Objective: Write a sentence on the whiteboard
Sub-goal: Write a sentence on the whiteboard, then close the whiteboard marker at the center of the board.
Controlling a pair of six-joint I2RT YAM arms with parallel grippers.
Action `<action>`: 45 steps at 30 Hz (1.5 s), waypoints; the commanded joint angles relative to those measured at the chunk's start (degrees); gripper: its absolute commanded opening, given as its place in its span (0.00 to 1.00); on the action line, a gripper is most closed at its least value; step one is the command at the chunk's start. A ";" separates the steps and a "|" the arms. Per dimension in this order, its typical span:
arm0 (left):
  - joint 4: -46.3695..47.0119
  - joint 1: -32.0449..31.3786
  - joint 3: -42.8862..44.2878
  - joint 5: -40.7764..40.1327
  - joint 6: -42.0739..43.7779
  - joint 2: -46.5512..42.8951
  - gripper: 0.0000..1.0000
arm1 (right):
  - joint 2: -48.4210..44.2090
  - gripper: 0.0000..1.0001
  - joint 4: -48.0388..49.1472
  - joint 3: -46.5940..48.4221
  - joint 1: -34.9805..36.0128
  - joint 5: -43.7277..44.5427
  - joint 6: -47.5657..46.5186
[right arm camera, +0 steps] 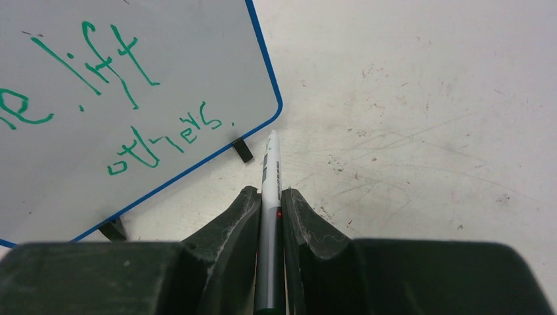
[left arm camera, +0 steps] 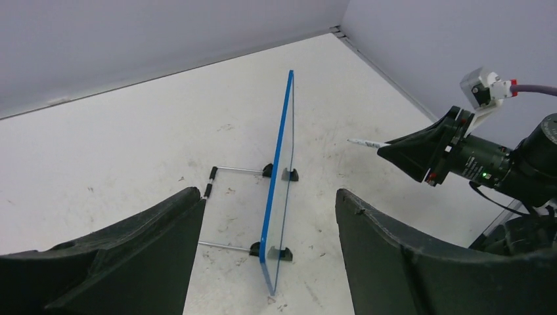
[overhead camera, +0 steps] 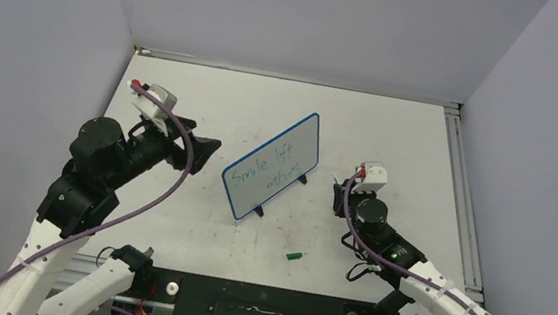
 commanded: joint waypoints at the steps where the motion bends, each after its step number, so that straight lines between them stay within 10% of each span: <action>1: -1.40 -3.54 1.56 -3.87 -9.66 3.11 0.71 | -4.44 0.05 -12.19 6.25 -0.05 -0.75 4.29; 9: 7.77 -26.15 -1.01 -17.57 -12.44 8.11 0.69 | -12.70 0.14 -25.58 12.83 -0.03 -6.55 8.04; 17: 22.24 -40.93 -6.13 -9.78 -5.72 18.27 0.69 | -9.15 0.05 -40.88 24.99 -0.09 -19.25 7.38; 27: 31.92 -48.83 -13.91 -7.27 3.28 29.45 0.67 | -5.89 0.05 -55.75 32.90 -0.13 -18.15 8.46; 45: 46.46 -52.35 -23.28 -22.48 1.02 46.82 0.52 | 1.69 0.05 -52.06 28.10 -0.44 -12.92 12.02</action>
